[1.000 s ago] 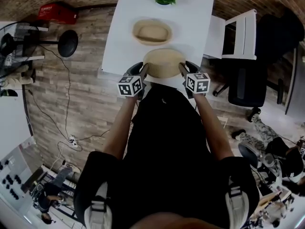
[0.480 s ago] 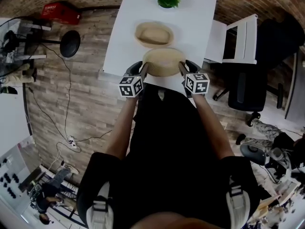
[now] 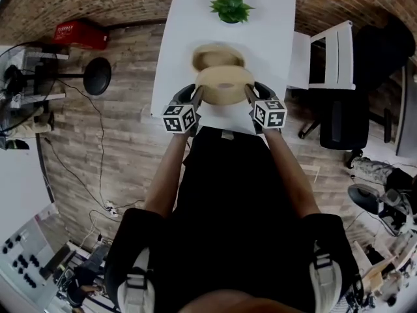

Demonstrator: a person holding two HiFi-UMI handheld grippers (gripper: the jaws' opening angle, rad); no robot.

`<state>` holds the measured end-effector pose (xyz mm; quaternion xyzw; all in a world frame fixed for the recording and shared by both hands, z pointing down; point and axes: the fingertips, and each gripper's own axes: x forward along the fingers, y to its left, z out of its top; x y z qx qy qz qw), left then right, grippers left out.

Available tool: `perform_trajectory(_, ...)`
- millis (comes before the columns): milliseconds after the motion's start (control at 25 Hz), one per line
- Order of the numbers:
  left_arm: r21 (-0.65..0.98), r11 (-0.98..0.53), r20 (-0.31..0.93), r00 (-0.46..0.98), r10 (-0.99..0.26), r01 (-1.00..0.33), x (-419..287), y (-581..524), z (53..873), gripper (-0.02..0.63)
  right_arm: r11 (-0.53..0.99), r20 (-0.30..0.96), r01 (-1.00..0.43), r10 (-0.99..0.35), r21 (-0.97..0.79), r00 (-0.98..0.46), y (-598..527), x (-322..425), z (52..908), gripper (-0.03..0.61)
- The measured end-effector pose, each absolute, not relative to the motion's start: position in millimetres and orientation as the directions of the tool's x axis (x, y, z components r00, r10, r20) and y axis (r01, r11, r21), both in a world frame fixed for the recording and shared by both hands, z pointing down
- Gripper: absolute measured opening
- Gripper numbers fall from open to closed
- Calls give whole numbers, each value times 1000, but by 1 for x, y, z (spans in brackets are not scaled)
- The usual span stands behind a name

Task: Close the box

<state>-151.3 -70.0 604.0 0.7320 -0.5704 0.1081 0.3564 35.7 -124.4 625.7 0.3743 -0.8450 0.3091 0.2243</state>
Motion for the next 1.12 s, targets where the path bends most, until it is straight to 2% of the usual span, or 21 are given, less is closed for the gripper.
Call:
perform_trajectory(600, 401, -211, 569, 423, -705, -891, -200, -139, 620, 120, 448, 613, -828, -563, -338, -554, -176, -10, 632, 135)
perform_trajectory(1120, 421, -290, 564, 498, -658, -860, -210, -174, 632, 120, 382, 629, -866, -596, -324, -499, -202, -18, 638, 137)
